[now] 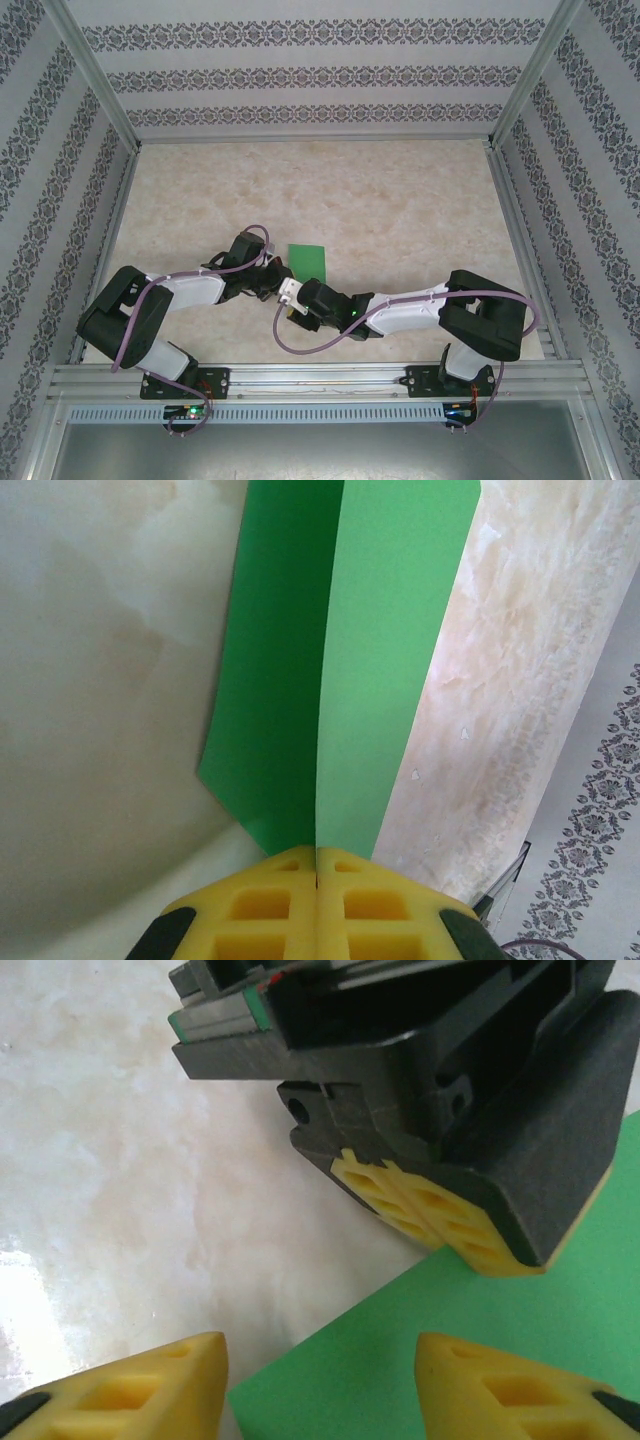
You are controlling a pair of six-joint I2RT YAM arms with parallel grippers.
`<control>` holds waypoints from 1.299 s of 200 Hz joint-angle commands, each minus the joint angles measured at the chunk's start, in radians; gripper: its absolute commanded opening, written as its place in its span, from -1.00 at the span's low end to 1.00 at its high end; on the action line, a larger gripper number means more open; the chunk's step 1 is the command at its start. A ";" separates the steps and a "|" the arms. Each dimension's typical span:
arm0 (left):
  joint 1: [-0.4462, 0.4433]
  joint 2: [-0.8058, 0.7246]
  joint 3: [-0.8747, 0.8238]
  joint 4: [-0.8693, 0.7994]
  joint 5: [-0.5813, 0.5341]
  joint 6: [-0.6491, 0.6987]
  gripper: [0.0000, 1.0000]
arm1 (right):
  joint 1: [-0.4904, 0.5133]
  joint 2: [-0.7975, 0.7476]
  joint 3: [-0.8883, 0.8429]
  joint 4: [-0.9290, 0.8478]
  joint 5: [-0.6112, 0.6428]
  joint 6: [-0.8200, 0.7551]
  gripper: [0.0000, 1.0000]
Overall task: Fold a paper plane with a square sheet of paper (fold left side to right side)
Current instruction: Third fold the triangle at the center of the table.
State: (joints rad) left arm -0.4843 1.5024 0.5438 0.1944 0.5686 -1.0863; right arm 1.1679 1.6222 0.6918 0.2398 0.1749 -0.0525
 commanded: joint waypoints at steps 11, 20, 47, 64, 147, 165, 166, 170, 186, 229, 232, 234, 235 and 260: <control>-0.004 -0.016 0.007 -0.020 -0.018 -0.013 -0.85 | 0.001 0.002 -0.006 0.010 -0.022 0.061 -0.35; -0.004 -0.016 0.010 -0.025 -0.020 -0.011 -0.83 | -0.004 -0.001 -0.009 0.009 -0.033 0.074 -0.51; -0.003 -0.036 0.024 -0.078 -0.039 0.016 -0.49 | -0.015 -0.014 -0.019 0.000 -0.068 0.115 -0.94; 0.009 -0.073 0.051 -0.177 -0.068 0.069 -0.34 | -0.029 -0.028 -0.029 -0.004 -0.103 0.153 -1.00; 0.081 -0.178 0.161 -0.410 -0.074 0.272 -0.33 | -0.177 -0.052 -0.084 0.090 -0.487 0.389 -1.00; 0.079 -0.116 0.184 -0.369 -0.028 0.283 -0.44 | -0.199 -0.037 -0.096 0.138 -0.556 0.437 -1.00; 0.079 -0.112 0.184 -0.366 -0.026 0.284 -0.45 | -0.200 -0.036 -0.096 0.140 -0.559 0.439 -1.00; 0.079 -0.096 0.189 -0.356 -0.017 0.284 -0.47 | -0.205 -0.031 -0.099 0.149 -0.569 0.446 -1.00; 0.077 -0.034 0.208 -0.316 0.012 0.289 -0.51 | -0.218 -0.017 -0.106 0.185 -0.607 0.478 -1.00; 0.072 0.126 0.291 -0.316 0.031 0.336 -0.60 | -0.228 0.004 -0.121 0.225 -0.639 0.517 -1.00; 0.072 0.137 0.295 -0.316 0.030 0.339 -0.60 | -0.228 0.004 -0.122 0.228 -0.641 0.520 -1.00; 0.072 0.142 0.299 -0.316 0.033 0.340 -0.61 | -0.229 0.004 -0.124 0.230 -0.642 0.521 -1.00; 0.071 0.147 0.300 -0.316 0.033 0.342 -0.61 | -0.229 0.004 -0.123 0.231 -0.642 0.522 -1.00; 0.063 0.212 0.331 -0.311 0.012 0.356 -0.68 | -0.237 0.007 -0.135 0.246 -0.653 0.538 -1.00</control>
State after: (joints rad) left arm -0.4122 1.6718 0.8371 -0.1333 0.5770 -0.7795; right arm 0.9440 1.6150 0.5735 0.4305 -0.4351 0.4511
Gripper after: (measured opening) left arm 0.171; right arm 0.043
